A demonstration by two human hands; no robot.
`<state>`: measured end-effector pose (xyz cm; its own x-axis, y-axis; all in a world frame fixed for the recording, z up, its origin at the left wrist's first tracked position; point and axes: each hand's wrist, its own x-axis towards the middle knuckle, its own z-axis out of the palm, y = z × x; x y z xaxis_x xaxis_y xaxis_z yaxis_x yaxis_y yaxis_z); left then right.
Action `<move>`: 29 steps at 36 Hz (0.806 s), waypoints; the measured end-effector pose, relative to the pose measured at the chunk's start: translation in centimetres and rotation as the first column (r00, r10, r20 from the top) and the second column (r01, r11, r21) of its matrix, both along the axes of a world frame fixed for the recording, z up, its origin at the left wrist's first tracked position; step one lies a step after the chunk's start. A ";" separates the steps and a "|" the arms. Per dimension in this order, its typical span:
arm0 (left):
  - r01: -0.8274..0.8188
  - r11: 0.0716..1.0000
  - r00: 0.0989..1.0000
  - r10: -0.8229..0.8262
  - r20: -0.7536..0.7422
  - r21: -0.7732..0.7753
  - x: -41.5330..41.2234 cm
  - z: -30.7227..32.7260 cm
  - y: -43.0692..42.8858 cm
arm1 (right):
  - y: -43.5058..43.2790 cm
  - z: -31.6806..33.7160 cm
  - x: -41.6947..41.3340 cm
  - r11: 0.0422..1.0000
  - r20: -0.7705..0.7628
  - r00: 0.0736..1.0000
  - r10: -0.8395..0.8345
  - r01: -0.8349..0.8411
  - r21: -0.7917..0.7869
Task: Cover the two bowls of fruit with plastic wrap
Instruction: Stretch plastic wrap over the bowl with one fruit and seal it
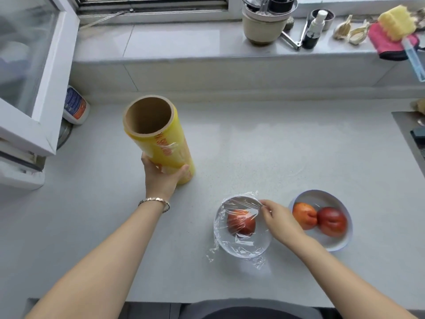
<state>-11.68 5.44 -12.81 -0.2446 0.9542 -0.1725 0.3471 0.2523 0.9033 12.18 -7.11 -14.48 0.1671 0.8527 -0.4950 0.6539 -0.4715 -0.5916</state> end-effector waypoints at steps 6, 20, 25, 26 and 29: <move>0.056 0.945 0.973 -0.124 -0.193 -0.322 1.5 0.5 -4.1 | -1.7 -0.4 -0.5 0.993 -0.001 0.993 -0.114 0.114 -0.014; 0.269 0.894 0.946 -0.315 -0.073 -0.358 3.2 -1.1 -9.1 | -4.5 2.0 -0.9 0.995 0.124 0.992 0.034 -0.022 -0.100; 0.231 0.933 0.970 -0.242 -0.003 -0.277 3.4 -0.5 -8.8 | -1.5 2.2 -2.7 0.968 0.085 0.987 0.134 -0.148 0.200; 0.212 0.941 0.977 -0.212 0.030 -0.263 3.4 -0.4 -8.8 | -1.0 2.0 -3.0 0.959 0.131 0.976 0.174 -0.199 0.202; 0.179 0.951 0.982 -0.157 0.103 -0.253 3.4 -0.2 -8.9 | -0.2 1.2 -3.7 0.940 0.234 0.939 0.251 -0.294 0.171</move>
<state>-8.32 -3.46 -13.01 -0.0597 0.8998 -0.4322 0.3329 0.4262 0.8412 8.45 -7.33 -13.31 -0.0061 0.9573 -0.2891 0.8574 -0.1437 -0.4941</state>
